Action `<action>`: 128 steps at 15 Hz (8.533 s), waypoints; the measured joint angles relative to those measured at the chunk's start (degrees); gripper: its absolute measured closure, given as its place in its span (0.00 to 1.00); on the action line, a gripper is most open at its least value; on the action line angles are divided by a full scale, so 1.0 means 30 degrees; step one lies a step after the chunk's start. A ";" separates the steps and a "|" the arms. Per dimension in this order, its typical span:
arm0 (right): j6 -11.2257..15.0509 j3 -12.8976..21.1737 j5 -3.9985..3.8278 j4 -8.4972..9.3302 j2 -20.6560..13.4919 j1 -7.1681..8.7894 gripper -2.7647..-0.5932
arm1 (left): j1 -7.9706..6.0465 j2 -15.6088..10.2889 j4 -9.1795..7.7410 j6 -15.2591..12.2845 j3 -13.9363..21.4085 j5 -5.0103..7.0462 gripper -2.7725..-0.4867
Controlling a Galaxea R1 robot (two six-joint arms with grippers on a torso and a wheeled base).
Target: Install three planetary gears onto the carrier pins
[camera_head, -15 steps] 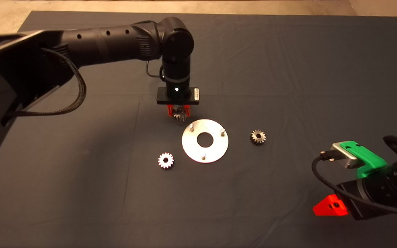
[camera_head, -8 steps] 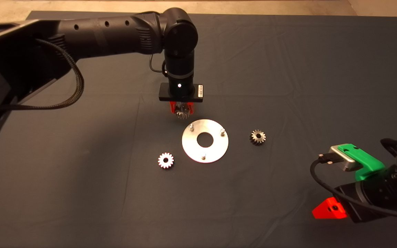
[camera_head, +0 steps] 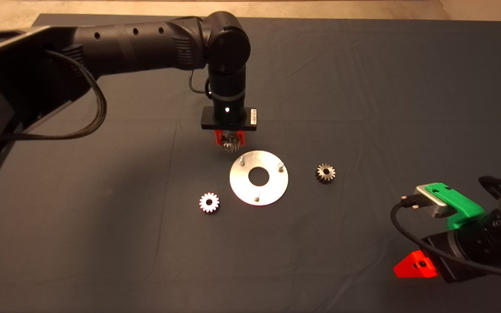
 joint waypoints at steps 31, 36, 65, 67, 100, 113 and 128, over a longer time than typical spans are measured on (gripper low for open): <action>0.0000 -0.0006 -0.0012 0.0000 0.0049 -0.0126 0.01 | 0.0568 0.0789 -0.0358 0.0223 -0.1150 -0.0069 0.87; 0.0000 -0.0008 -0.0020 0.0000 0.0150 -0.0126 0.01 | 0.0560 0.0902 -0.0345 0.0223 -0.1150 0.0033 0.87; 0.0000 -0.0008 -0.0020 0.0000 0.0261 -0.0126 0.01 | 0.0897 0.0947 -0.0207 -0.0024 -0.0406 0.0037 0.79; 0.0000 -0.0008 -0.0020 0.0000 0.0268 -0.0126 0.01 | 0.0889 0.0944 -0.0219 -0.0016 -0.0406 0.0037 0.76; 0.0000 -0.0008 -0.0004 0.0000 0.0268 -0.0118 0.00 | -0.0119 -0.6205 0.1235 -0.7700 1.0870 0.0110 0.27; 0.0000 -0.0008 -0.0024 0.0000 0.0260 -0.0118 0.01 | 0.1812 -0.5685 0.2182 -0.7700 1.1053 0.0037 0.19; 0.0000 -0.0008 -0.0024 0.0000 0.0260 -0.0118 0.01 | 0.3218 -0.4198 0.2247 -0.5677 0.9919 -0.0719 0.19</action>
